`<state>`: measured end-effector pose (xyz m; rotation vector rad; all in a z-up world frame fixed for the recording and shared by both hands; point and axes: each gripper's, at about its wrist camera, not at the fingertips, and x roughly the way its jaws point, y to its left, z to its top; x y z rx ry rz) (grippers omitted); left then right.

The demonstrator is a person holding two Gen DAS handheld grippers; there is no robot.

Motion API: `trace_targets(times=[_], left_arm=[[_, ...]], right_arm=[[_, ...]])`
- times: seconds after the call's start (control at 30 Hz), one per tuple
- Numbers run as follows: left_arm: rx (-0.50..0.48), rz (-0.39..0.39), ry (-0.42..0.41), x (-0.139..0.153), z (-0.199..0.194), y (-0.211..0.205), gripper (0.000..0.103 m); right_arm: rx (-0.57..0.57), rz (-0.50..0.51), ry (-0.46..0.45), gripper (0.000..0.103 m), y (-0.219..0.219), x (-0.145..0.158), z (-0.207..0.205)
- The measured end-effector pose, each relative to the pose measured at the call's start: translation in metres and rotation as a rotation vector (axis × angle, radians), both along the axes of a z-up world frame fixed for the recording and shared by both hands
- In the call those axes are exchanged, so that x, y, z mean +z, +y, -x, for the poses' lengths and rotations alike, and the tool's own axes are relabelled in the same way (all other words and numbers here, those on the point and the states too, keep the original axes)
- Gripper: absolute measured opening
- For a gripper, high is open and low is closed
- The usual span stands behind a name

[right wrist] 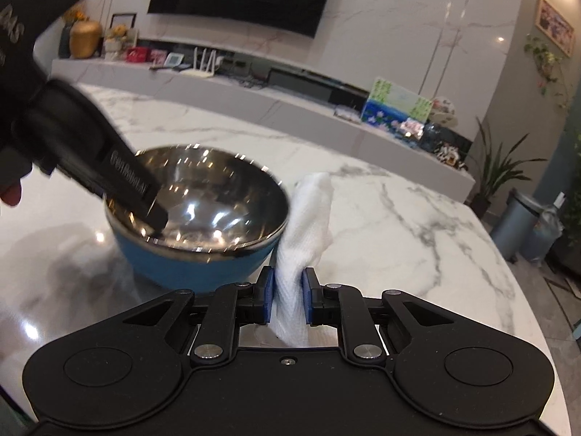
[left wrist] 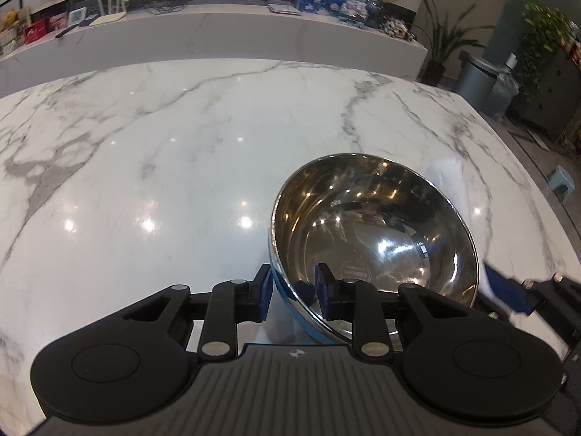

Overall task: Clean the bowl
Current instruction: 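Press the cloth against the blue outer wall again with the right gripper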

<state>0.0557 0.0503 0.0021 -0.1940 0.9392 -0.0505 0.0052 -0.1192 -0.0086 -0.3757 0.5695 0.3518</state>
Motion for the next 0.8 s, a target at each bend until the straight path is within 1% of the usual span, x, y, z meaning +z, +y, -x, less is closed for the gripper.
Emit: trace_targets(times=[0.03, 0.1, 0.23, 0.37, 0.47, 0.53, 0.63, 0.73, 0.8], left_arm=[[0.004, 0.010, 0.007, 0.000, 0.001, 0.000, 0.039], [0.010, 0.034, 0.015, 0.000, 0.002, 0.000, 0.042], [0.001, 0.059, 0.030, 0.001, 0.002, -0.003, 0.044], [-0.011, 0.050, 0.036, 0.001, 0.000, -0.006, 0.043], [-0.013, 0.031, 0.036, 0.001, -0.002, -0.008, 0.037], [-0.012, 0.019, 0.036, 0.001, -0.002, -0.008, 0.027], [-0.011, 0.009, 0.030, 0.002, -0.005, -0.005, 0.020], [-0.014, -0.018, 0.020, 0.004, -0.010, -0.004, 0.017], [-0.015, -0.020, 0.019, 0.005, -0.014, -0.003, 0.016]], right_arm=[[0.004, 0.004, 0.015, 0.014, 0.001, -0.002, 0.001], [0.011, 0.011, 0.033, 0.014, 0.003, -0.004, 0.002], [0.029, 0.029, 0.063, 0.014, 0.007, -0.009, 0.004], [0.041, 0.033, 0.072, 0.014, 0.008, -0.010, 0.005], [0.039, 0.031, 0.062, 0.014, 0.008, -0.009, 0.007], [0.034, 0.032, 0.048, 0.014, 0.007, -0.008, 0.008], [0.010, 0.030, 0.005, 0.014, 0.004, -0.003, 0.010], [-0.010, 0.011, -0.043, 0.014, 0.000, 0.004, 0.012], [-0.010, 0.002, -0.070, 0.014, -0.001, 0.008, 0.014]])
